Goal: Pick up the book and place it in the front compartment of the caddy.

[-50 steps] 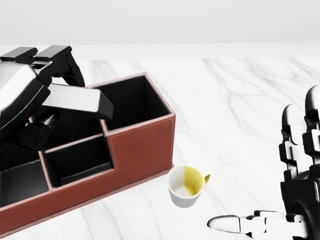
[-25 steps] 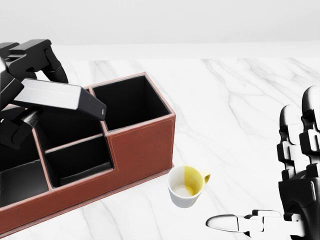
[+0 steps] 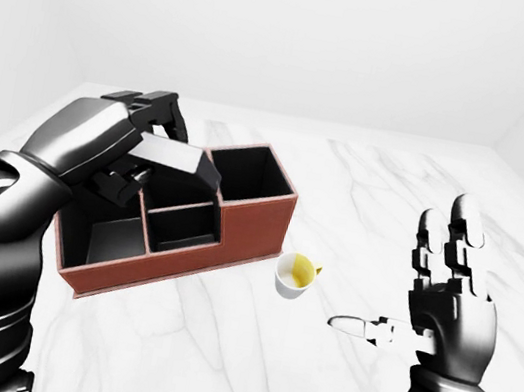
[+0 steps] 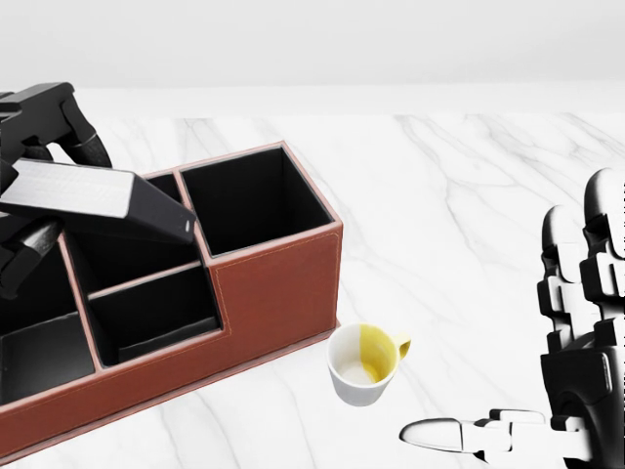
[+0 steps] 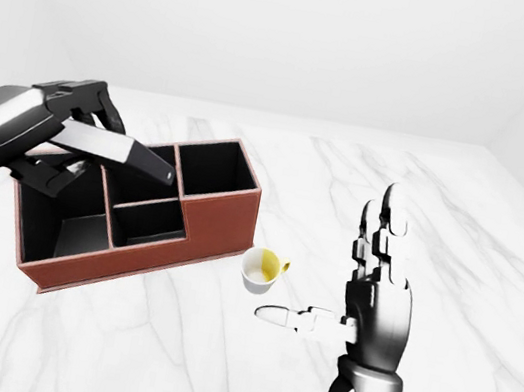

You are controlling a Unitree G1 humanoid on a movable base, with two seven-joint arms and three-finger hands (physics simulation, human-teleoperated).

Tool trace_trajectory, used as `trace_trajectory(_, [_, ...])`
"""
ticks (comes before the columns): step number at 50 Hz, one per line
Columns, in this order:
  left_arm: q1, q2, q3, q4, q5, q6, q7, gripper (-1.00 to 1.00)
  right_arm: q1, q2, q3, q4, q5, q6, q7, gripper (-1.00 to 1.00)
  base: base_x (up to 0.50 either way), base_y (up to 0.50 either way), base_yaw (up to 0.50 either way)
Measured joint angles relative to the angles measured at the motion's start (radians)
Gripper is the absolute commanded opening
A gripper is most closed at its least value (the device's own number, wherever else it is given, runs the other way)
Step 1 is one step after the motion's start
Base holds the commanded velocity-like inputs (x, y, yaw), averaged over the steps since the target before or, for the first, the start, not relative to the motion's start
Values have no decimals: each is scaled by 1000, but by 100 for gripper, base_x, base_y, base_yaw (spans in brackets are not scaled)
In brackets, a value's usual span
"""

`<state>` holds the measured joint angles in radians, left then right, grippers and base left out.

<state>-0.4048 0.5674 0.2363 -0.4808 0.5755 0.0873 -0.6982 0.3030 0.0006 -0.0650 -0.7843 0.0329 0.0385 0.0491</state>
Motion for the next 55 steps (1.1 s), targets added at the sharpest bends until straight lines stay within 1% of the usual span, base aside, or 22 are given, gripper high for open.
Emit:
trace_trajectory(6, [2, 18, 13, 10, -19, 0, 0, -100, 1, 0, 5, -1, -3, 0, -2, 100, 0, 0, 0])
trace_trajectory(10, [0, 20, 13, 15, -24, 0, 0, -100, 2, -1, 6, -2, -3, 0, -2, 100, 0, 0, 0])
trace_trajectory(17, [-33, -5, -1, 56, -40, 0, 0, -100, 4, -1, 5, -5, -2, 0, -1, 100, 0, 0, 0])
trace_trajectory(24, [-88, -29, -8, 130, -93, 0, 14, -100, 5, -1, 4, -7, -1, 0, 0, 100, 0, 0, 0])
trace_trajectory(30, [-119, -29, -13, 165, -144, 0, 49, -100, 5, 0, 2, -9, 0, 1, 1, 99, 0, 0, 0])
trace_trajectory(39, [-140, -11, -14, 187, -193, 0, 97, -99, 5, 0, 3, -6, -1, -2, 1, 99, 0, 0, 0])
trace_trajectory(47, [-159, -7, -25, 226, -194, 0, 162, -98, 4, 0, 4, -4, -1, -2, 1, 99, 0, 0, 0])
trace_trajectory(55, [-183, -25, -44, 309, -163, 0, 256, -98, 6, 0, 2, -9, 2, 1, 3, 99, 0, 0, 0])
